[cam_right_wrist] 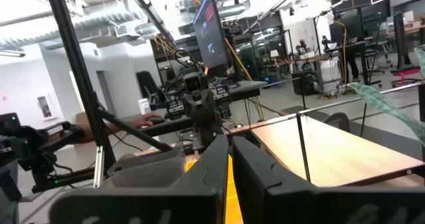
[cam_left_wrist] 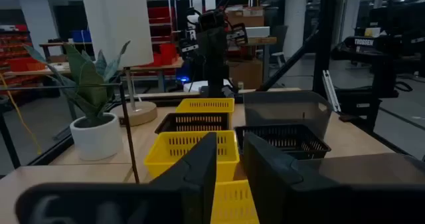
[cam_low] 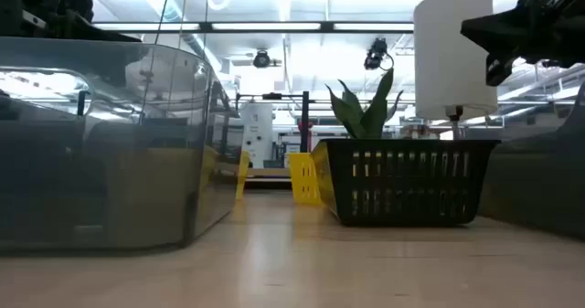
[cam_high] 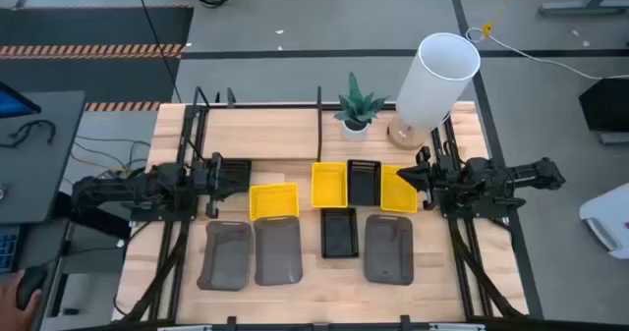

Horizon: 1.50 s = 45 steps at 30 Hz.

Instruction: Stack baskets on shelf by color

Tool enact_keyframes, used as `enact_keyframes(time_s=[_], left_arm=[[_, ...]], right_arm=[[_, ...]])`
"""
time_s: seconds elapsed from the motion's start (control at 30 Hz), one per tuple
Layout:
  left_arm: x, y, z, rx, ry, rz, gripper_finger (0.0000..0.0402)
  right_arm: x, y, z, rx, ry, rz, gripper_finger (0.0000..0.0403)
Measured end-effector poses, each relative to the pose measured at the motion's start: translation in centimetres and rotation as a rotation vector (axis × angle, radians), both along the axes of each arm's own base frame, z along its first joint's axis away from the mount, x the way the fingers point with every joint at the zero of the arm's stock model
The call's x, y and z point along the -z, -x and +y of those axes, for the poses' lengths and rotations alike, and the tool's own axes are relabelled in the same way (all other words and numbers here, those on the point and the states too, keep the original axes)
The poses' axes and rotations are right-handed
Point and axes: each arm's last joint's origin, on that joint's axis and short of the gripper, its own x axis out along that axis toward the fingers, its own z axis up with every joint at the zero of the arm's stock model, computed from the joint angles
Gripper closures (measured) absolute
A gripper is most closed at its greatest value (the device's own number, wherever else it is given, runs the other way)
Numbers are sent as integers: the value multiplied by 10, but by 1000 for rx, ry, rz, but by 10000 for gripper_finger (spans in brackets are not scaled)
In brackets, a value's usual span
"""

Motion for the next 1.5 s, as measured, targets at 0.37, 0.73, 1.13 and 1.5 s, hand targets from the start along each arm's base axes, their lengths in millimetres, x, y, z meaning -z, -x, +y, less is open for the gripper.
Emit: enact_keyframes(time_s=[0.37, 0.73, 1.13, 1.5], left_arm=[[0, 0, 0, 0, 0, 0, 315], [0, 0, 0, 0, 0, 0, 319], [0, 0, 0, 0, 0, 0, 314], [0, 0, 0, -1, 0, 0, 322]], right_arm=[[0, 0, 0, 0, 0, 0, 376], [0, 0, 0, 0, 0, 0, 376], [0, 0, 0, 0, 0, 0, 376], [0, 0, 0, 0, 0, 0, 376]])
